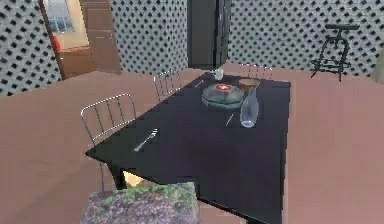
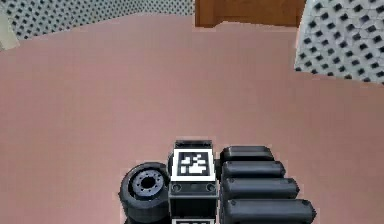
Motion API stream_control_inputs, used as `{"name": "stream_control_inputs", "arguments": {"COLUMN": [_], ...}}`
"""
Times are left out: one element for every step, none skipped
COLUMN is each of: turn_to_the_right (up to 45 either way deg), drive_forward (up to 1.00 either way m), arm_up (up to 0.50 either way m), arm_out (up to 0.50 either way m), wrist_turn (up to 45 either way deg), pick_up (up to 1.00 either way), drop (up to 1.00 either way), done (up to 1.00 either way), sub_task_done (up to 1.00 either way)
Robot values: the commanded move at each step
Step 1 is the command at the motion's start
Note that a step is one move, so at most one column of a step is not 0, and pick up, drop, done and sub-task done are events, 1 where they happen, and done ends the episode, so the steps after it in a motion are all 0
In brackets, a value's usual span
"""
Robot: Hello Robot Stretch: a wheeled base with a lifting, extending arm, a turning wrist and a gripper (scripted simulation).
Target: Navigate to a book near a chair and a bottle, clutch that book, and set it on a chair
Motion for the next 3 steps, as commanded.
{"name": "stream_control_inputs", "arguments": {"turn_to_the_right": [-45.0,-24.0,0.0], "drive_forward": [0.00,0.00,0.00], "arm_up": [0.00,0.00,0.00], "arm_out": [0.00,0.00,0.28], "wrist_turn": [0.0,0.0,0.0], "pick_up": [0.00,0.00,0.00], "drop": [0.00,0.00,0.00], "done": [0.00,0.00,0.00], "sub_task_done": [0.00,0.00,0.00]}}
